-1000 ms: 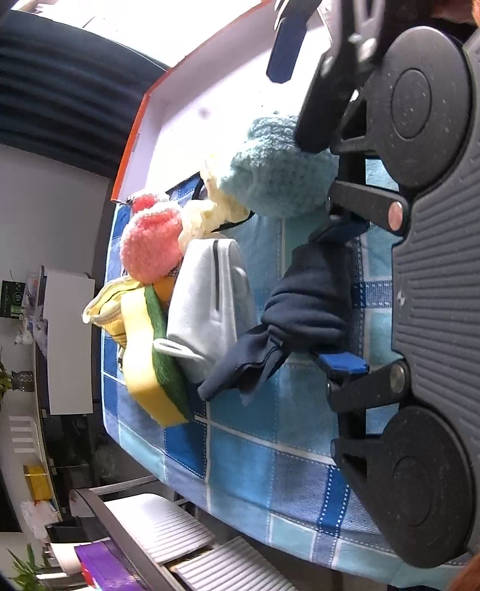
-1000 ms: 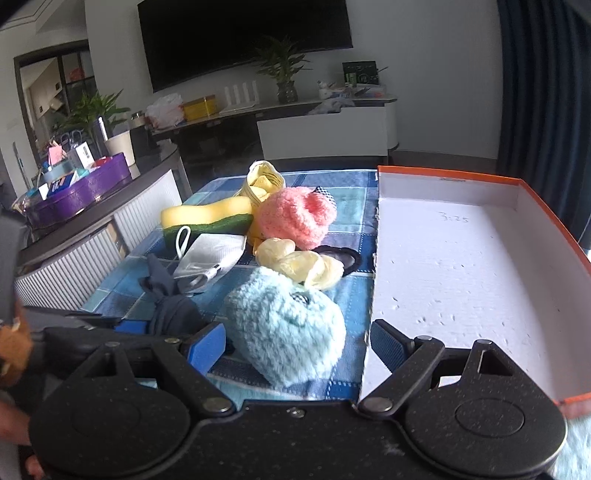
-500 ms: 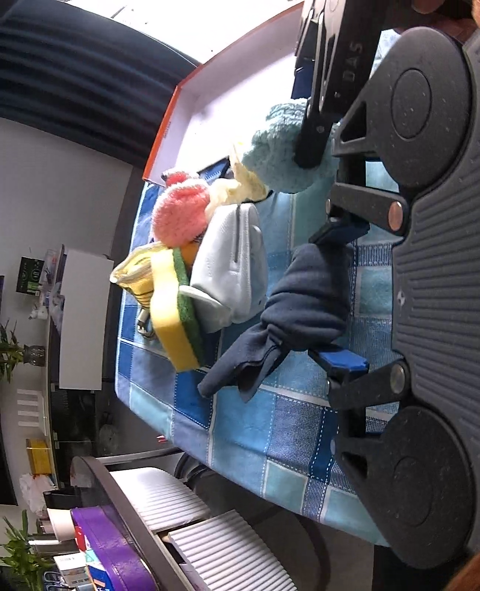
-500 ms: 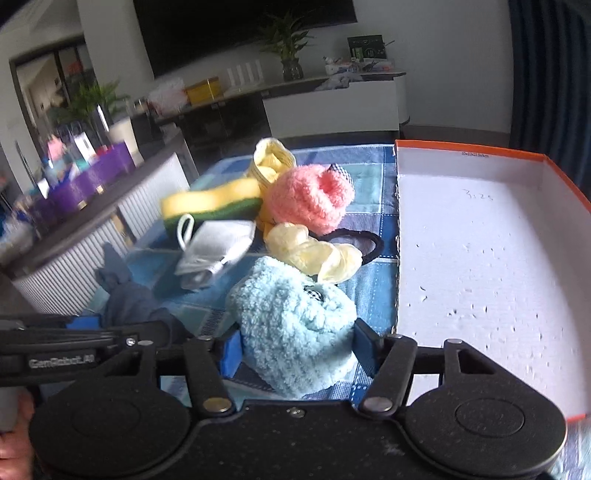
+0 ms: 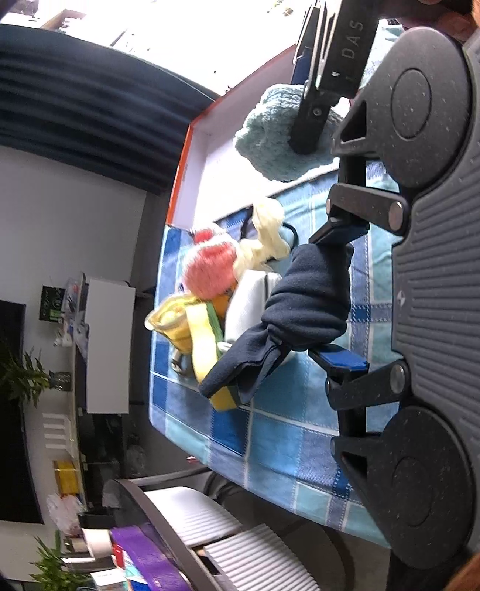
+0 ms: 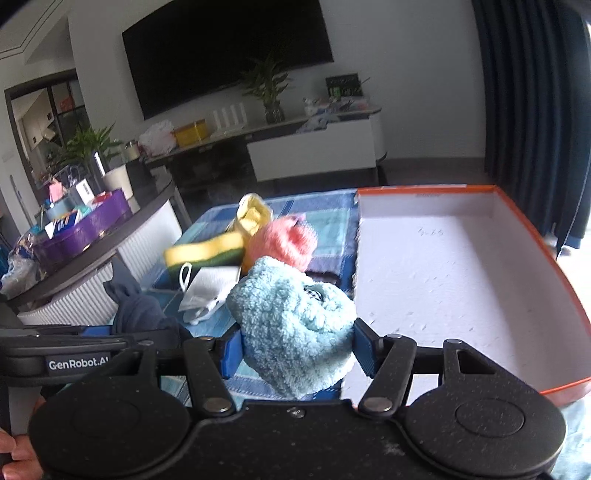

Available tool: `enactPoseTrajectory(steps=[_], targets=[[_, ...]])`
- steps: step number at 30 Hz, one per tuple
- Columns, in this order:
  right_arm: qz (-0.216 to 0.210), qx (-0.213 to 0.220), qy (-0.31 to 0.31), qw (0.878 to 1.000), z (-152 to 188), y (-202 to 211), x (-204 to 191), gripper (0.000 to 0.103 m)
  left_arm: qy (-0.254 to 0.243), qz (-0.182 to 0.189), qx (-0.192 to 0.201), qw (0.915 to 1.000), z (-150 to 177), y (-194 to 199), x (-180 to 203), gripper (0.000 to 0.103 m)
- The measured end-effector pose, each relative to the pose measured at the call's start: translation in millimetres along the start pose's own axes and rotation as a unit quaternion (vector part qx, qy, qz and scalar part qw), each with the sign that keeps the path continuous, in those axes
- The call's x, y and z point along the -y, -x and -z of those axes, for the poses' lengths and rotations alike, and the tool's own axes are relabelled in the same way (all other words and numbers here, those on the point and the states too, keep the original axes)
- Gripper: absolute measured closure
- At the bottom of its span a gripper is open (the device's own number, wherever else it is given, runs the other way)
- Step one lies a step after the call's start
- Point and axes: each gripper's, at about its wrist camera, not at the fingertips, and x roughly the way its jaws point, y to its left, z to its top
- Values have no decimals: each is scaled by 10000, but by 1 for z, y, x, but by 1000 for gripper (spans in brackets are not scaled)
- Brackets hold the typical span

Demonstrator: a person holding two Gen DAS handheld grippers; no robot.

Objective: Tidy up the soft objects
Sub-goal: 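Carry the glove and the knit hat with both tools over the orange-rimmed box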

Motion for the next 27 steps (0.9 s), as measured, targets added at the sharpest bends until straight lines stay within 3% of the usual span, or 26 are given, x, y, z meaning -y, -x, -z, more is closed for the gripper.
enactPoseTrajectory(steps=[13,27], targets=[[255,258,-304,9989,-8,19,31,31,-281,209,60,9994,-8,0,32,46],[598,306,-520,9964,-24,8,72,30,-545,503,-13,9972,-33,-34,69,46]])
